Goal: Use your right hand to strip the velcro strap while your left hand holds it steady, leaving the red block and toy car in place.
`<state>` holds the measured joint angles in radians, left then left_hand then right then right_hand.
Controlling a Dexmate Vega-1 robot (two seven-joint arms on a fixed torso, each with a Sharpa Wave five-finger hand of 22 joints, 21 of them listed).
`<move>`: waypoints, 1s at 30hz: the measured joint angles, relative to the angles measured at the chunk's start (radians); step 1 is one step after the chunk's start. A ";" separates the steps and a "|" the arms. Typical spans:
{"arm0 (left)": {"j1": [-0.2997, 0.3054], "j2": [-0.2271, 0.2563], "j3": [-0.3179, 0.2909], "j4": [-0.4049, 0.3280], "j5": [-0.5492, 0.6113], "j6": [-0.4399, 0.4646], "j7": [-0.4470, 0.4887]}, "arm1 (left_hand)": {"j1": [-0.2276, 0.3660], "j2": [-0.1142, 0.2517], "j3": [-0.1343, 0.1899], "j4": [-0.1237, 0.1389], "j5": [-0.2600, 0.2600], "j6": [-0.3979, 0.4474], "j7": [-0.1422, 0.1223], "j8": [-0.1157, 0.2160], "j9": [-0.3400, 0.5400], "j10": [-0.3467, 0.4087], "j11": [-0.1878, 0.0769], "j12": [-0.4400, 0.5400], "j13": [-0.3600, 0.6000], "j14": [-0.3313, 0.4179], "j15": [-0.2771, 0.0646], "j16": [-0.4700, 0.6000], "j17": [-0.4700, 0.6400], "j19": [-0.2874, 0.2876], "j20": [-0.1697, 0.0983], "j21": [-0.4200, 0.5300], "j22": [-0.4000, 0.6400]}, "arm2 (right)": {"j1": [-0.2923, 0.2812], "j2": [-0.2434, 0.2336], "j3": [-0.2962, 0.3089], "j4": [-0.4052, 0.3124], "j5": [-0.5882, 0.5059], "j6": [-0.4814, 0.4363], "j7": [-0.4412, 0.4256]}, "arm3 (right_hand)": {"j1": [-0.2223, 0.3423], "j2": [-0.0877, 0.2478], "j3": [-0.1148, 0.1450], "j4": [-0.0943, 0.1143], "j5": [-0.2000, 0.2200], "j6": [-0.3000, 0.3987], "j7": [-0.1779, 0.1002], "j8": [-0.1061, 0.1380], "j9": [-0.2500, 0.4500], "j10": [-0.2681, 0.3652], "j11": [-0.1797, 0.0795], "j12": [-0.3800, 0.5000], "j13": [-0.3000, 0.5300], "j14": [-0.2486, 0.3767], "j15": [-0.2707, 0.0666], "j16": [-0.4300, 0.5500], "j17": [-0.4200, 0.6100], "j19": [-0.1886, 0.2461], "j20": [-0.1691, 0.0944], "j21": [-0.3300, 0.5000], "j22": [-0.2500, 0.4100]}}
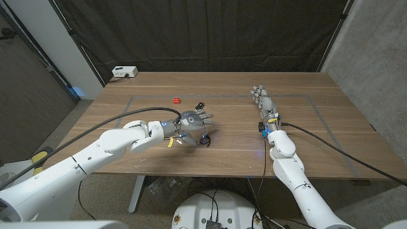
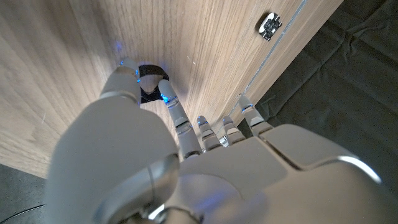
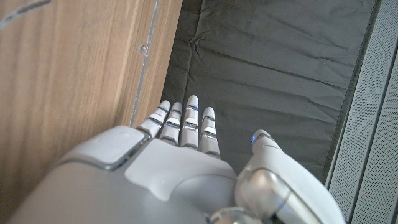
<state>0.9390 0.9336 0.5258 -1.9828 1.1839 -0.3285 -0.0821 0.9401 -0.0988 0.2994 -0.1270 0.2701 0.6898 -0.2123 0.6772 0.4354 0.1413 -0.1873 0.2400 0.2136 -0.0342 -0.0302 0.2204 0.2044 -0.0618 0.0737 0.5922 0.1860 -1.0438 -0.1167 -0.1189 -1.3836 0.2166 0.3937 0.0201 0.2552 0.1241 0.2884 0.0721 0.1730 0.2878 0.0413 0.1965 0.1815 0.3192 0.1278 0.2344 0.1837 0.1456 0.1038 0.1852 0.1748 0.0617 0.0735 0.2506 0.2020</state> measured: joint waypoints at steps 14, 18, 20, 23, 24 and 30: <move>-0.032 -0.015 0.029 0.047 0.007 -0.028 0.051 | 0.015 0.016 0.000 0.000 0.000 0.068 -0.001 0.015 -0.014 0.032 -0.011 0.004 0.000 0.017 -0.002 0.000 0.000 0.008 -0.006 0.000 0.000 | 0.009 -0.004 0.003 -0.004 -0.008 -0.007 0.003 | -0.005 -0.005 -0.004 0.004 0.000 0.005 0.005 0.000 0.000 0.004 0.004 0.000 0.000 0.000 0.000 0.000 -0.003 0.000 0.000 0.000 0.000; -0.041 -0.019 0.038 0.055 0.010 -0.030 0.056 | 0.015 0.016 0.000 0.000 0.000 0.071 0.000 0.015 -0.021 0.032 -0.011 0.004 -0.004 0.020 -0.005 0.000 0.000 0.008 -0.006 -0.004 0.000 | 0.010 -0.006 0.005 -0.007 -0.009 -0.011 0.003 | -0.005 -0.005 -0.004 0.004 0.000 0.009 0.001 0.000 0.000 0.004 0.004 0.000 0.000 0.000 0.000 0.000 -0.003 0.006 0.005 0.000 0.000; -0.044 -0.020 0.043 0.060 0.011 -0.031 0.057 | 0.018 0.018 0.000 0.000 0.000 0.071 0.000 0.015 -0.023 0.032 -0.011 0.004 -0.005 0.020 -0.005 0.000 0.000 0.008 -0.006 -0.004 0.000 | 0.011 -0.006 0.007 -0.007 -0.008 -0.012 0.004 | -0.005 -0.005 -0.004 0.004 0.000 0.015 0.005 0.000 0.000 0.004 0.004 0.000 0.000 0.000 0.000 0.000 -0.003 0.006 0.005 0.000 0.000; -0.048 -0.023 0.048 0.064 0.013 -0.032 0.057 | 0.019 0.019 -0.003 -0.003 0.000 0.071 0.000 0.015 -0.028 0.032 -0.011 0.004 -0.005 0.020 -0.005 0.000 0.000 0.008 -0.006 -0.004 0.000 | 0.011 -0.007 0.008 -0.009 -0.005 -0.012 0.008 | -0.005 -0.005 -0.004 0.004 0.000 0.018 0.007 0.000 0.000 0.013 0.005 0.000 0.000 0.003 -0.003 0.000 -0.003 0.006 0.005 0.000 0.000; -0.048 -0.023 0.048 0.064 0.014 -0.033 0.057 | 0.019 0.019 -0.003 -0.003 0.000 0.071 0.000 0.015 -0.028 0.032 -0.011 0.004 -0.005 0.022 -0.003 0.000 0.000 0.008 -0.006 -0.004 0.000 | 0.011 -0.007 0.009 -0.009 -0.005 -0.012 0.008 | -0.005 -0.005 -0.004 0.004 0.000 0.018 0.007 0.000 0.000 0.013 0.005 0.000 0.000 0.005 -0.005 0.000 -0.003 0.006 0.005 0.000 0.000; -0.050 -0.024 0.052 0.067 0.025 -0.033 0.062 | 0.035 0.017 -0.003 -0.003 0.000 0.158 0.002 0.037 -0.042 0.059 -0.016 0.004 -0.005 0.040 -0.004 0.000 0.000 0.011 -0.008 -0.008 0.000 | 0.010 -0.010 0.011 -0.013 -0.002 -0.012 0.012 | -0.009 -0.009 -0.004 0.004 0.000 0.023 0.002 0.000 0.000 0.021 0.006 0.000 0.000 0.007 -0.003 0.000 -0.003 0.006 0.005 0.000 0.000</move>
<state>0.8887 0.9092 0.5779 -1.9158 1.2089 -0.3618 -0.0206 0.9753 -0.0817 0.2969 -0.1297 0.2702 0.8482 -0.2103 0.7141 0.3935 0.2004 -0.2038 0.2441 0.2090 0.0055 -0.0341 0.2204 0.2045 -0.0511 0.0658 0.5842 0.1863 -1.0334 -0.1269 -0.1077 -1.3964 0.2145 0.3820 0.0318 0.2460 0.1149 0.2842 0.0762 0.1730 0.3111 0.0430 0.1965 0.1817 0.3399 0.1342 0.2346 0.1837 0.1528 0.1008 0.1852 0.1722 0.0673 0.0788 0.2506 0.2020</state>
